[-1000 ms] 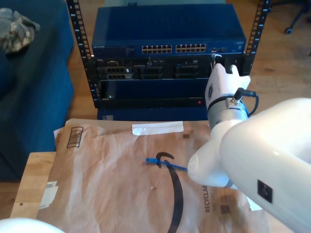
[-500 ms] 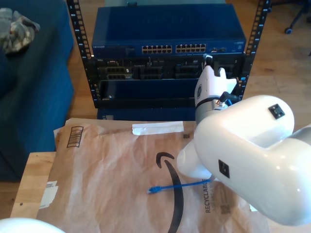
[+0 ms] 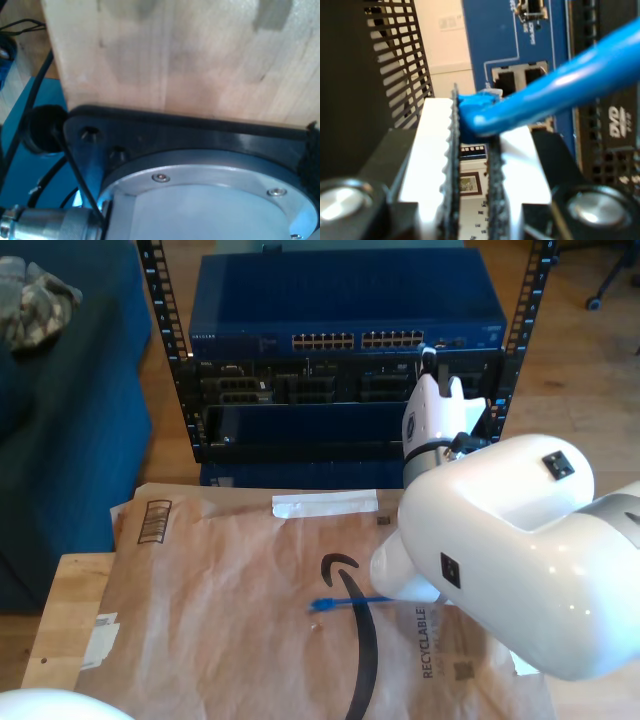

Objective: Grab the cable and plug it in

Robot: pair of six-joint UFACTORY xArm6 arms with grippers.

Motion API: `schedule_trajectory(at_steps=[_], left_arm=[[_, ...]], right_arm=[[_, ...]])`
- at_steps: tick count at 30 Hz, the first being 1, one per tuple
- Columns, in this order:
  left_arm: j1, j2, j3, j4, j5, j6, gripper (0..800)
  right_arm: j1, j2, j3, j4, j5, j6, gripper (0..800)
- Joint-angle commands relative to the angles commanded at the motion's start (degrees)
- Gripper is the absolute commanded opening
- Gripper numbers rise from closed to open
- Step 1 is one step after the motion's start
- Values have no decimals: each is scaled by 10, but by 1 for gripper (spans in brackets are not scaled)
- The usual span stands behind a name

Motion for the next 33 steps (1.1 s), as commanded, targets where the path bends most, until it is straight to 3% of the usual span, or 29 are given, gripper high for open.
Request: schedule_trajectory(at_steps=[33], left_arm=[[0,0,0,0,0,0,800]], right_arm=[[-17,11,-18,-49,18,0,0]])
